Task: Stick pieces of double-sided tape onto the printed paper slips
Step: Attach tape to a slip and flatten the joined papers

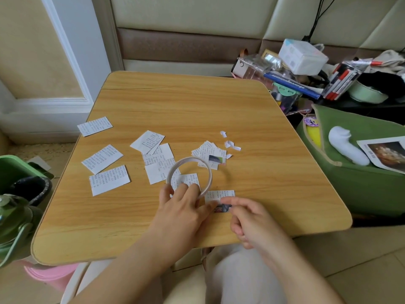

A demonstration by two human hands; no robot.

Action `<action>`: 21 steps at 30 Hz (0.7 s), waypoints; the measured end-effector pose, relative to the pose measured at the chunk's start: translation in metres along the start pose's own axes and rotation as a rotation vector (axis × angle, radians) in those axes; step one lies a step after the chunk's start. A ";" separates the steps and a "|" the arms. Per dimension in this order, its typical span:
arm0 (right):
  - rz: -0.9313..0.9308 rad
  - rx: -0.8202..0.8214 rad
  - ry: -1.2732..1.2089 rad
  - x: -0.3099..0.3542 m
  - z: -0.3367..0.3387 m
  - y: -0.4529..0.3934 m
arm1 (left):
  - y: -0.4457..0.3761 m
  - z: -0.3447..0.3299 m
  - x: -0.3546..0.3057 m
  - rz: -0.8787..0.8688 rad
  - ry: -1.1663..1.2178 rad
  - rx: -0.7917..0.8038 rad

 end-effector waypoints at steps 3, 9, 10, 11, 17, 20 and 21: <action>-0.002 0.018 0.038 -0.001 0.003 -0.001 | 0.001 0.002 0.000 -0.012 -0.012 -0.023; 0.179 0.025 0.412 0.014 0.016 -0.007 | 0.001 0.001 -0.001 -0.017 -0.023 -0.026; 0.242 0.007 0.549 0.020 0.019 -0.008 | 0.001 0.001 0.000 -0.012 -0.016 -0.022; 0.287 -0.019 0.679 0.025 0.024 -0.008 | 0.001 0.000 0.000 -0.009 -0.011 -0.016; 0.550 -0.029 0.847 0.050 0.023 0.008 | 0.000 -0.002 0.004 0.026 0.022 0.012; 0.630 0.045 0.888 0.051 0.008 0.010 | 0.000 -0.004 0.005 0.028 0.029 0.023; 0.627 0.064 0.894 0.049 0.005 0.008 | 0.000 -0.004 0.005 0.030 0.030 0.030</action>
Point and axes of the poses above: each hand's wrist, its own y-axis away from the middle knuckle, its own z-axis out of the back of the hand, x = y × z, the point moved 10 cm from there along -y, towards the middle knuckle, and after that the axes turned 14 degrees about z, right-handed, at the moved point
